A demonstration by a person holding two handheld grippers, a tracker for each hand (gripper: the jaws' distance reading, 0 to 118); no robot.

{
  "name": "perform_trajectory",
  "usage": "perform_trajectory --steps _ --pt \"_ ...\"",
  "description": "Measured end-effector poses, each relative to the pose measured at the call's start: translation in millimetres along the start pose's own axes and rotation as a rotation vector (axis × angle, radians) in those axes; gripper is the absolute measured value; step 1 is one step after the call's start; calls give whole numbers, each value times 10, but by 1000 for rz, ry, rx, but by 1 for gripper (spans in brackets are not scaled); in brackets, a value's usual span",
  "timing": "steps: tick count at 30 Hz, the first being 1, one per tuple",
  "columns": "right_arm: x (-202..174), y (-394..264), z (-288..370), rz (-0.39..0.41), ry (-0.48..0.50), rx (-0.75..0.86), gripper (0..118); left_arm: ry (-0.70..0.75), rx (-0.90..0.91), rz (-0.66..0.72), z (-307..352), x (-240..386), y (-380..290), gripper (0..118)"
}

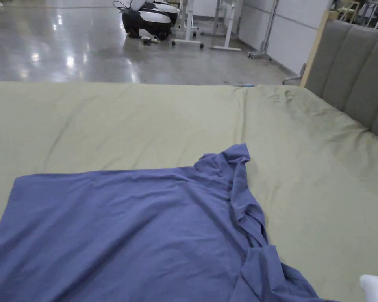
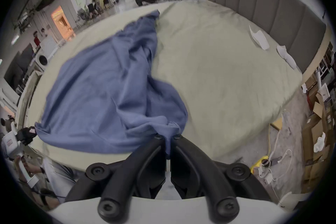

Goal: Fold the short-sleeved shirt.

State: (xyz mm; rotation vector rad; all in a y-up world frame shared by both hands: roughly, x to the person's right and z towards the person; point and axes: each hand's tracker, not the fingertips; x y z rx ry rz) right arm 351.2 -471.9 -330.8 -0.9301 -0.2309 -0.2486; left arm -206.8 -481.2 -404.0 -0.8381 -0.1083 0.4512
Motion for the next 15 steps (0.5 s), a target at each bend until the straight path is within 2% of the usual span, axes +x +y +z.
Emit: perform_trajectory --steps 3,5,10,15 --pt "-1 382 11 -32 64 93 4 -33 44 10 -87 49 330 7" --pt "-35 652 -97 -43 60 127 4 -9 82 -4 -219 110 568 7" --pt "-218 1277 -528 -21 64 156 4 52 105 -87 -631 269 1026 7" --pt "-432 1712 -1028 50 15 140 4 103 63 -137 -1120 363 1276 7"
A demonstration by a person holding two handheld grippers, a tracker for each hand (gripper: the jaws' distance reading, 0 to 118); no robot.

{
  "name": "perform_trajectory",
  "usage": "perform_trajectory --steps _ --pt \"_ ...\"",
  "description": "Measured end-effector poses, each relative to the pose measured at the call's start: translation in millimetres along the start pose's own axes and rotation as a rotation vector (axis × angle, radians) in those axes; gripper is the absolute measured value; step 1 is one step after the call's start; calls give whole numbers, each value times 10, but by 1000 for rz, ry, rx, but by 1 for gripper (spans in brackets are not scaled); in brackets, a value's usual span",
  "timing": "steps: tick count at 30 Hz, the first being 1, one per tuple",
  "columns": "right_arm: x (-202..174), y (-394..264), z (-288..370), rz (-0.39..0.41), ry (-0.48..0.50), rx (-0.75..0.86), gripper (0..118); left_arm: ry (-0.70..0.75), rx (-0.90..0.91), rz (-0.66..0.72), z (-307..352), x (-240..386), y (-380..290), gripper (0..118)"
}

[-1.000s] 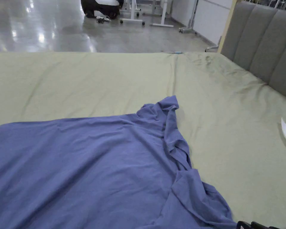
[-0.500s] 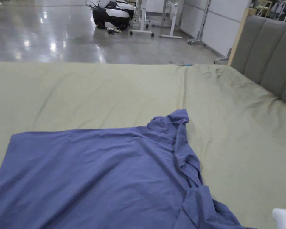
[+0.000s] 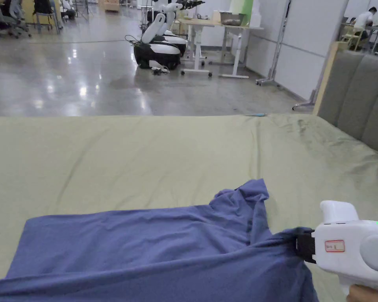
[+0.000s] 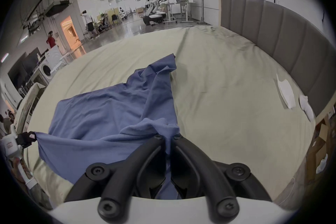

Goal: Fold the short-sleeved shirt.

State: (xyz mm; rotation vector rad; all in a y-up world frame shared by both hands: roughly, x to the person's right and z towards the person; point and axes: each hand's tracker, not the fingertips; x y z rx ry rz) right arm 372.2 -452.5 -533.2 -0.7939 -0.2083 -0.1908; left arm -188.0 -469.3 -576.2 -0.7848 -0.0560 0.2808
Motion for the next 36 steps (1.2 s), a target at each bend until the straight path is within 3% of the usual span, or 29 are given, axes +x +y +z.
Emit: perform_trajectory --steps 7,8,9,11,12,13,14,15,16,17,18,20,21,23,27,28,29,30,31,36 --pt "-22 -50 -817 -23 -62 -162 6 56 -124 14 -679 -99 -161 7" --pt "-18 -90 -878 -20 -58 -160 14 30 -68 47 -662 -135 -187 8" --pt "-8 -124 -908 -20 -54 -152 32 7 -38 73 -639 -179 -208 19" --pt "32 -159 -873 -59 -37 -60 78 -68 -27 134 -593 -311 -252 52" --pt "84 -155 -808 -106 -28 -42 93 -158 -35 183 -529 -353 -250 77" --pt "139 -153 -710 -154 -7 -18 90 -190 -43 219 -454 -373 -245 84" --pt "216 -172 -507 -228 41 49 88 -205 -72 236 -337 -382 -228 83" --pt "277 -223 -283 -274 88 102 73 -176 -113 238 -173 -373 -210 72" --pt "320 -252 -100 -292 117 110 49 -148 -106 236 -9 -352 -232 41" --pt "366 -308 108 -299 153 92 17 -113 -29 221 246 -318 -322 0" --pt "391 -383 246 -300 164 80 4 -99 37 150 406 -270 -365 0" --pt "326 -663 552 -249 138 87 4 33 5 34 669 -170 -481 0" --pt "297 -766 648 -171 109 50 4 76 -32 11 715 -157 -539 0" --pt "146 -977 747 -98 50 24 4 32 -33 16 752 -206 -664 0" --pt "95 -1204 759 -113 68 -56 4 -17 -25 117 601 -429 -698 0" --pt "86 -1229 767 -123 79 -61 4 -38 -4 141 574 -461 -672 8" --pt "70 -1245 778 -130 91 -69 4 -55 19 169 522 -483 -641 26" --pt "51 -1257 788 -135 98 -70 4 -72 17 187 449 -503 -622 62" --pt "38 -1260 792 -137 102 -69 4 -76 3 198 362 -495 -596 89" --pt "-92 -1218 832 -79 110 -77 4 -3 -180 62 -121 -298 -557 89"
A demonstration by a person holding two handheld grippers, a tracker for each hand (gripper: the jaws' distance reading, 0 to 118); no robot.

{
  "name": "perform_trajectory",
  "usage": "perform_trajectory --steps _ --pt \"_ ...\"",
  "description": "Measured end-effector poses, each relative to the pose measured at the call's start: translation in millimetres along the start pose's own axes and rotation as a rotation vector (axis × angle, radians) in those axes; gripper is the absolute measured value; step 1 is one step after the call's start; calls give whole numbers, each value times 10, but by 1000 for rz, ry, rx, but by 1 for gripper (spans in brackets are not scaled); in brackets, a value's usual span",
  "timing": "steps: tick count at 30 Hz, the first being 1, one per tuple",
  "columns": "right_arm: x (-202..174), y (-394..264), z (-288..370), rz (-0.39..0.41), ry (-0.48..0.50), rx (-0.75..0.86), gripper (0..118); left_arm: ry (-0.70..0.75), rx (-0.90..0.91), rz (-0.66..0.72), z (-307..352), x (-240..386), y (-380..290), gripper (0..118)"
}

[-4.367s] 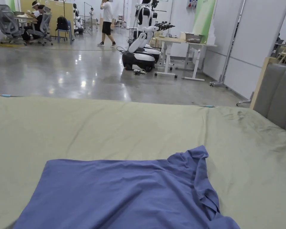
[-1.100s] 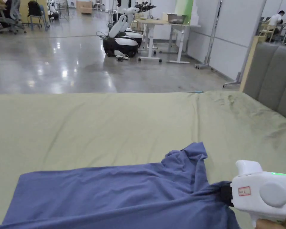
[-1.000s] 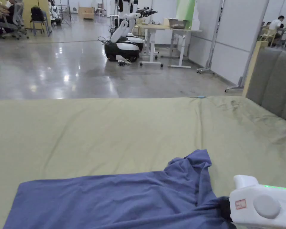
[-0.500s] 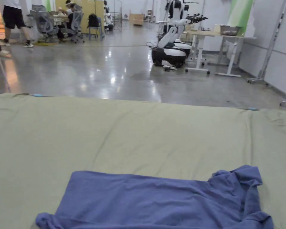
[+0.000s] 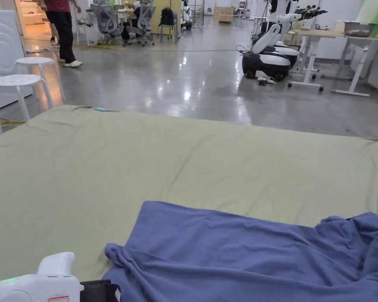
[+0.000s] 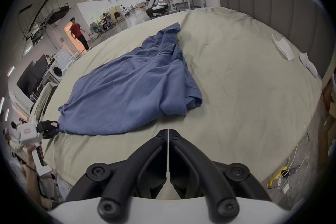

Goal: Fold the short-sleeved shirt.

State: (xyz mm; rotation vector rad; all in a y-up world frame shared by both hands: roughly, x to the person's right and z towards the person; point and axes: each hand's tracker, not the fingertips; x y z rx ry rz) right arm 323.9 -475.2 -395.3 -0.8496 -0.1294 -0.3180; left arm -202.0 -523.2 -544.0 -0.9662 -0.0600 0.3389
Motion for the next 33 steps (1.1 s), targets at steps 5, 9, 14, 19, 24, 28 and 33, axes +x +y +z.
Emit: perform_trajectory --steps 5,9,14,19,24,28,33 --pt "-32 35 -49 15 -23 -25 4 33 63 -207 154 279 -97 12" --pt "116 127 -197 12 -64 -25 24 35 8 -216 106 270 -103 11" --pt "295 293 -322 -67 -34 50 96 -28 -55 -47 -56 88 -99 11" --pt "351 467 -666 -28 -113 -1 96 0 -32 -89 -16 177 -171 11" --pt "329 478 -970 7 -77 -86 36 26 -3 -105 43 247 -228 11" --pt "196 546 -773 101 -69 -74 19 -48 13 -59 219 214 -184 11" --pt "179 577 -493 84 -28 -35 20 -163 118 -18 671 264 -144 11"
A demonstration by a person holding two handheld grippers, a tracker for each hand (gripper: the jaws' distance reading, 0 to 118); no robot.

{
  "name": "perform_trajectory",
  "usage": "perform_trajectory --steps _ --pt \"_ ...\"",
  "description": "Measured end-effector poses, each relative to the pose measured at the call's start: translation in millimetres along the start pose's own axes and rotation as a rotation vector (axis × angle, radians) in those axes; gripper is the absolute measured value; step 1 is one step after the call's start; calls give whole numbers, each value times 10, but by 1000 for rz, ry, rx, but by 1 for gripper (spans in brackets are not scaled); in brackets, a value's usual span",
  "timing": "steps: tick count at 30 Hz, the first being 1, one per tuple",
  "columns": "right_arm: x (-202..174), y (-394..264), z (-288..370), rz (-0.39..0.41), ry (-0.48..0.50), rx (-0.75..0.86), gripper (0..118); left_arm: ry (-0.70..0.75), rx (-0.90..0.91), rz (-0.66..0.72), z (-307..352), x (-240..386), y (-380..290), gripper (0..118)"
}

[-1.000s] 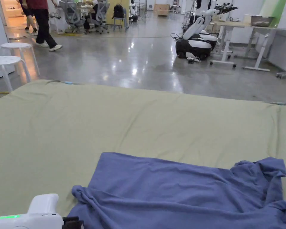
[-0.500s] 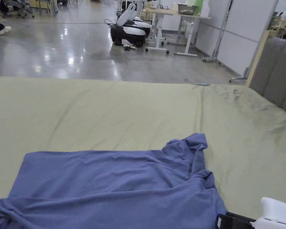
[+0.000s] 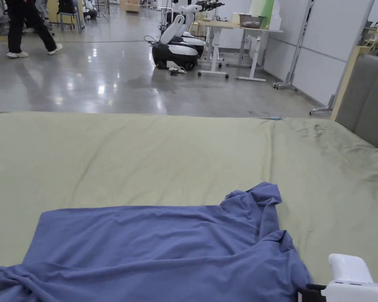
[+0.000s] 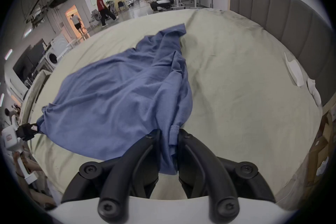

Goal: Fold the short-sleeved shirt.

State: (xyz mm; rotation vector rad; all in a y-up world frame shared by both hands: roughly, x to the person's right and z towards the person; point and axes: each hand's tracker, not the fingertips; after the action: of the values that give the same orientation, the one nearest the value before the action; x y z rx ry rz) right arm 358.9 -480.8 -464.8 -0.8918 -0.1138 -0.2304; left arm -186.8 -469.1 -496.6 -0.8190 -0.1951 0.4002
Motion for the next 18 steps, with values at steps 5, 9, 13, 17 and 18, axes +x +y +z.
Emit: perform_trajectory --steps 5,9,13,17,18 --pt "40 -100 370 -43 43 15 20 19 53 -44 359 118 91 11" --pt "90 -324 696 -34 17 0 20 0 45 -48 627 124 -19 11" --pt "183 -568 906 -58 -27 -40 19 79 -10 -47 777 17 -321 11" --pt "178 -874 798 -25 -125 -137 20 215 -135 -42 635 -182 -726 11" --pt "184 -934 738 -29 -124 -157 20 218 -168 -26 594 -221 -813 11"
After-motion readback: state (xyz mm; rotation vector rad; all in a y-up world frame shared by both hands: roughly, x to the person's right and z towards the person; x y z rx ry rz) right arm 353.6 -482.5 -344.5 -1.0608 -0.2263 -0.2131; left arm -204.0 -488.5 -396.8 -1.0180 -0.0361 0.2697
